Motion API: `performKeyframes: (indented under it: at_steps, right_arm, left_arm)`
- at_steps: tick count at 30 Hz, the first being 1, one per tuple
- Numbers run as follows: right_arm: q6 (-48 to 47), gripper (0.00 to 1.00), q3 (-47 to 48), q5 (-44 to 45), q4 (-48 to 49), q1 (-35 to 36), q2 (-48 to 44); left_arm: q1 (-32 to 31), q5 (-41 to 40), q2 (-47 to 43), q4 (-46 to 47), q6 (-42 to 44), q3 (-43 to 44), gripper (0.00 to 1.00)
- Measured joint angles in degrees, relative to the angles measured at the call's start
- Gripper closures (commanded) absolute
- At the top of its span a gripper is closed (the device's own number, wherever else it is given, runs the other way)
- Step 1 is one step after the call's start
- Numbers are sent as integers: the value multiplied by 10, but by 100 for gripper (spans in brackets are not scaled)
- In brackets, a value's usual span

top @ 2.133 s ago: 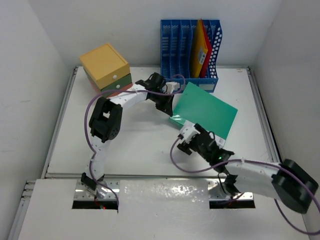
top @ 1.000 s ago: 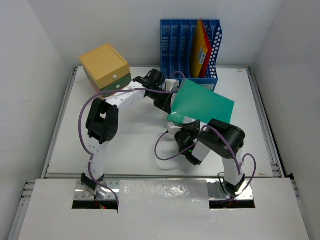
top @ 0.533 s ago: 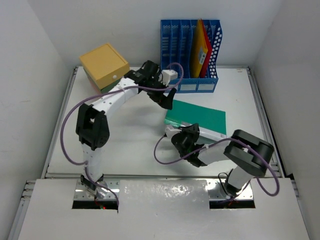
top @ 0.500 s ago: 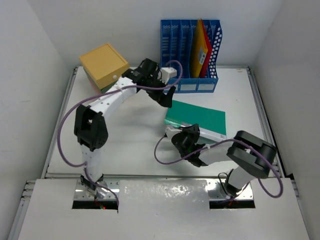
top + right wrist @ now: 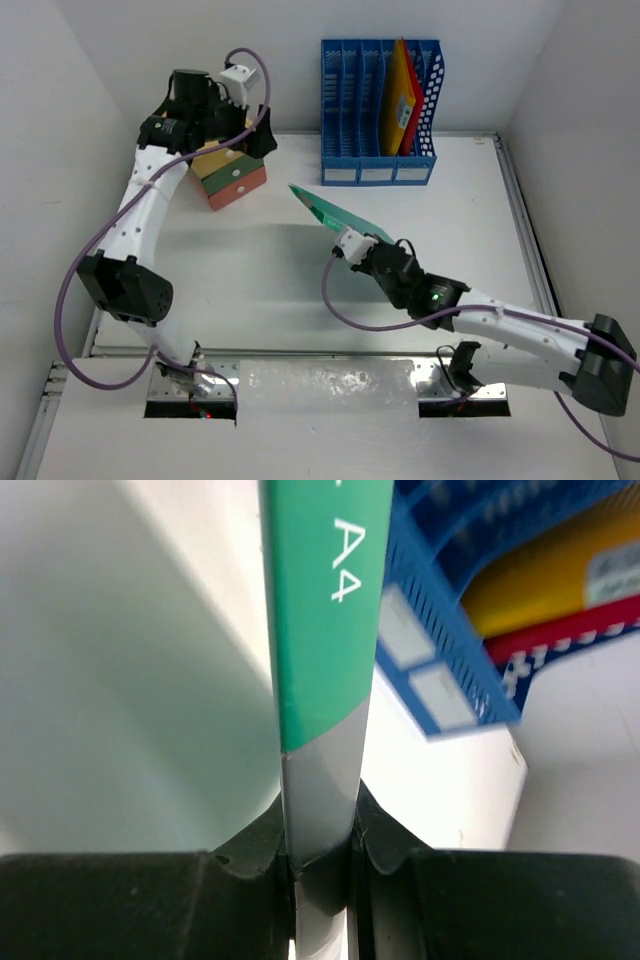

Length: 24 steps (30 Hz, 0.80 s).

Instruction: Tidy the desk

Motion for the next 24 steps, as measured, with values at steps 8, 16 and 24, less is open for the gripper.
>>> performKeyframes:
  at_steps: [8, 16, 24]
  right_arm:
    - [52, 100, 157, -112, -74, -15, -25]
    - [131, 100, 323, -183, -76, -143, 32]
    - [176, 100, 420, -172, 6, -206, 111]
  left_arm:
    - [48, -3, -55, -3, 0, -4, 1]
    - [143, -9, -116, 14, -1, -17, 0]
    - [210, -23, -130, 41, -11, -61, 1]
